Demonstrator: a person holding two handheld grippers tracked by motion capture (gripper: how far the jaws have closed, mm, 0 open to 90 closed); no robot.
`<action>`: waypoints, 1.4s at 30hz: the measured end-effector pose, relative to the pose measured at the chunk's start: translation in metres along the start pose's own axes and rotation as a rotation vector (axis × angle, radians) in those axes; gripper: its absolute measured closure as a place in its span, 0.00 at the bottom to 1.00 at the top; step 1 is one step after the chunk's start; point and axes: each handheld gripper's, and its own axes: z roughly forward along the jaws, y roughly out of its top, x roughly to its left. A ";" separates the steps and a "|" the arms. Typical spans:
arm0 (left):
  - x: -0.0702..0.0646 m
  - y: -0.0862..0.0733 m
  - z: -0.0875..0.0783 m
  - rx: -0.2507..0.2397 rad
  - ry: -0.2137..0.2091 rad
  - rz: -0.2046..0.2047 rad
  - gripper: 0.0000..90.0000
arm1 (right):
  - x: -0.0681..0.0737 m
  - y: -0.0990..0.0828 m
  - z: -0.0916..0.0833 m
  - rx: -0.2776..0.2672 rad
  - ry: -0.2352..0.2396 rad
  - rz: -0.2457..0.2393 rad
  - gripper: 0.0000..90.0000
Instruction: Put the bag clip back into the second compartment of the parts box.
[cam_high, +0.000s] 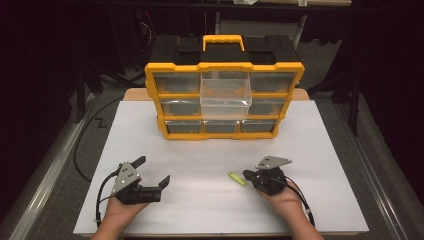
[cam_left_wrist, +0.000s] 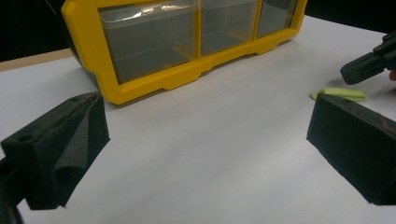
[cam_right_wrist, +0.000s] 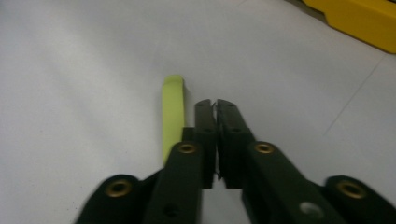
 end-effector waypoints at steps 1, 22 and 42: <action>0.000 0.000 0.000 0.001 0.000 0.001 0.00 | -0.001 -0.001 -0.002 -0.010 -0.002 0.012 0.89; 0.000 0.000 0.000 -0.002 -0.002 0.005 0.00 | -0.008 0.000 -0.012 -0.092 -0.008 0.104 0.00; 0.000 0.000 0.000 -0.001 -0.009 0.008 0.00 | 0.015 0.008 0.010 -0.028 0.065 0.014 0.26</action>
